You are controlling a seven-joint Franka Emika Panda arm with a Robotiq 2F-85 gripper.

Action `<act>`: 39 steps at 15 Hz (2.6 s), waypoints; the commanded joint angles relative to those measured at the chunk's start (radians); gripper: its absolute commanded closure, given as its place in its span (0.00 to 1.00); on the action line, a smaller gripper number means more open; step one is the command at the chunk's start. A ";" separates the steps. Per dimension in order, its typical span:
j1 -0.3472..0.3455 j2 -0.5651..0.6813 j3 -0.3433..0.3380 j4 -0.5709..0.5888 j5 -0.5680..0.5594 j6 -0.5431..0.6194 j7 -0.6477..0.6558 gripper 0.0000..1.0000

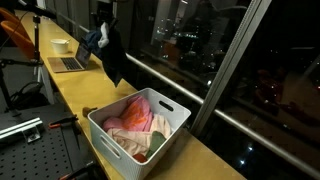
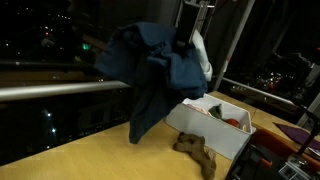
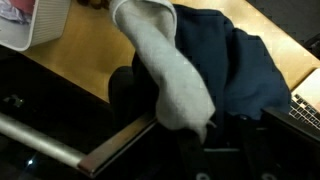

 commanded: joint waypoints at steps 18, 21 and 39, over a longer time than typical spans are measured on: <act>-0.126 0.001 -0.058 -0.262 0.179 0.060 -0.014 0.00; -0.145 -0.026 -0.093 -0.301 0.125 0.120 -0.032 0.00; -0.365 -0.009 -0.260 -0.431 -0.030 0.433 -0.268 0.00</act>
